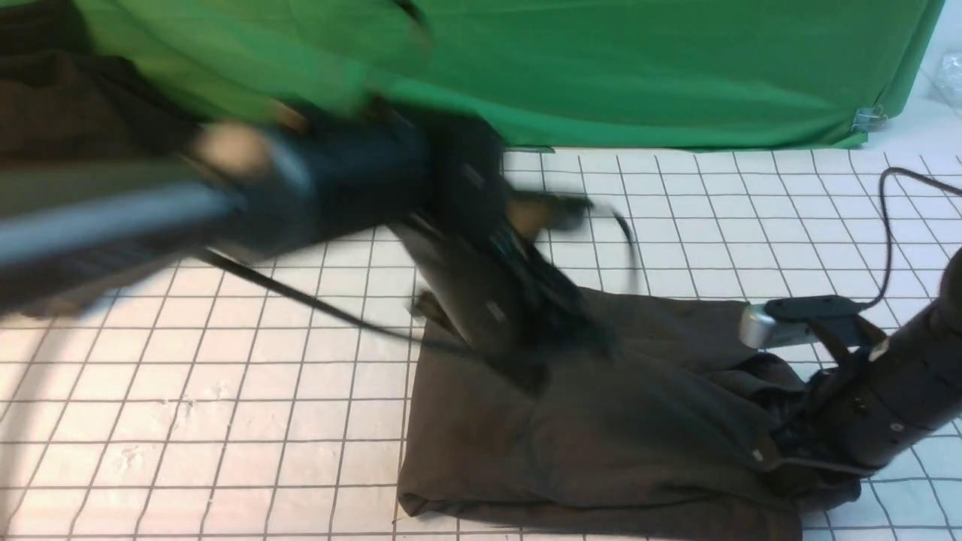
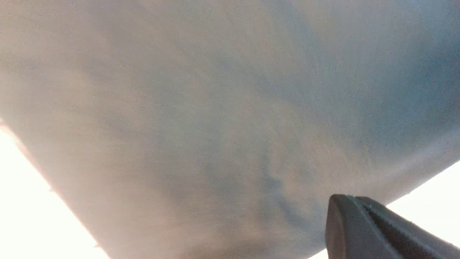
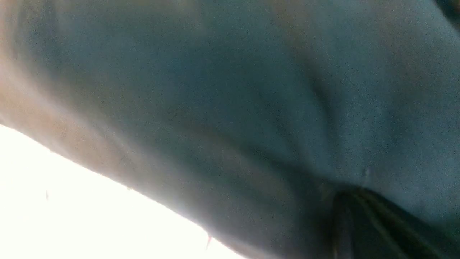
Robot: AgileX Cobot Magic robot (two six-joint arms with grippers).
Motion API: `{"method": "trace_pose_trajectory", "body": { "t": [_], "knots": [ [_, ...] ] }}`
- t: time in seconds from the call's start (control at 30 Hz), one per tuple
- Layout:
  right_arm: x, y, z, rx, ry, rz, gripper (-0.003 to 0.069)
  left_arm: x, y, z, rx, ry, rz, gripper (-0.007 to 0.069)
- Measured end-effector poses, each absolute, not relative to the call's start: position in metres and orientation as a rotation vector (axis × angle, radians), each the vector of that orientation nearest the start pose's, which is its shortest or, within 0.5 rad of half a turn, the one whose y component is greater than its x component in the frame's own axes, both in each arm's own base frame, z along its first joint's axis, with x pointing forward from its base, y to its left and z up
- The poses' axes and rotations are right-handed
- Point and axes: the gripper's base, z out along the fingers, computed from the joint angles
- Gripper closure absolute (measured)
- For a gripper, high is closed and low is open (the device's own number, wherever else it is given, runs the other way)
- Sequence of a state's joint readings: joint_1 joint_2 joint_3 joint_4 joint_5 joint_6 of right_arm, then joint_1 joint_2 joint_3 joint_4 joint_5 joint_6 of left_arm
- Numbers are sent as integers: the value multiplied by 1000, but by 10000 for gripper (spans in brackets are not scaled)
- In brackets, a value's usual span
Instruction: Fold a long-sleeved shirt over a white checkered tablecloth.
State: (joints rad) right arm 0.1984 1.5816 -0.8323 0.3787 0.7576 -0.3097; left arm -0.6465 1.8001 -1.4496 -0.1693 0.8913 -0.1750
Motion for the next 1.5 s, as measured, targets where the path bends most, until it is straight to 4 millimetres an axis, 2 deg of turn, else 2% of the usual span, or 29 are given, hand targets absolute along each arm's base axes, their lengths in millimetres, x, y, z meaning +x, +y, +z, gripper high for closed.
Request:
{"method": "trace_pose_trajectory", "body": {
  "t": [0.03,0.1,0.13,0.17,0.23,0.4,0.43,0.5,0.53,0.6,0.63,0.67,0.73,0.77,0.8,0.9,1.03,1.1,1.2,1.27,1.3,1.33,1.37,1.43,1.5],
  "knots": [
    [255,74,195,-374,2890,395,651,312,-221,273,441,2728,-431,624],
    [246,72,222,-353,2793,395,651,329,-184,281,304,2737,-408,624],
    [243,72,230,-344,2767,397,651,334,-174,280,279,2744,-396,624],
    [241,71,234,-342,2748,397,651,335,-172,280,274,2745,-395,624],
    [225,68,263,-323,2640,403,651,344,-154,275,266,2766,-366,620],
    [201,64,295,-321,2521,413,651,354,-153,263,274,2750,-351,561],
    [197,63,299,-323,2505,415,652,358,-154,258,271,2743,-353,530],
    [185,61,310,-321,2460,416,652,367,-159,244,262,2727,-360,409],
    [184,61,311,-322,2458,415,652,368,-159,242,261,2726,-359,409],
    [178,59,317,-312,2430,416,652,378,-163,224,243,2715,-368,250],
    [178,59,317,-313,2429,415,652,378,-164,222,241,2719,-370,250],
    [177,59,318,-315,2424,413,652,382,-166,211,220,2731,-386,170],
    [177,59,318,-315,2423,413,652,385,-169,200,193,2750,-417,85],
    [177,59,318,-315,2423,413,652,385,-170,199,189,2751,-426,78],
    [177,59,318,-314,2420,411,652,387,-173,191,184,2764,-467,32],
    [177,59,319,-311,2412,410,652,387,-177,185,188,2770,-517,11],
    [179,59,320,-303,2394,406,652,387,-182,179,235,2770,-574,27],
    [179,59,320,-302,2391,405,652,388,-183,175,244,2770,-579,88],
    [179,58,320,-302,2389,404,651,389,-183,174,263,2758,-573,253],
    [179,58,320,-299,2389,405,651,389,-183,174,277,2753,-566,412],
    [179,58,320,-296,2388,405,651,389,-183,174,279,2753,-564,428],
    [179,58,320,-293,2389,407,651,389,-181,174,290,2755,-551,522],
    [179,58,320,-285,2390,410,651,389,-179,174,291,2766,-545,550],
    [179,58,320,-275,2392,414,651,389,-175,173,277,2786,-539,550],
    [179,59,320,-268,2394,418,650,389,-161,175,254,2839,-516,550]
  ]
}}
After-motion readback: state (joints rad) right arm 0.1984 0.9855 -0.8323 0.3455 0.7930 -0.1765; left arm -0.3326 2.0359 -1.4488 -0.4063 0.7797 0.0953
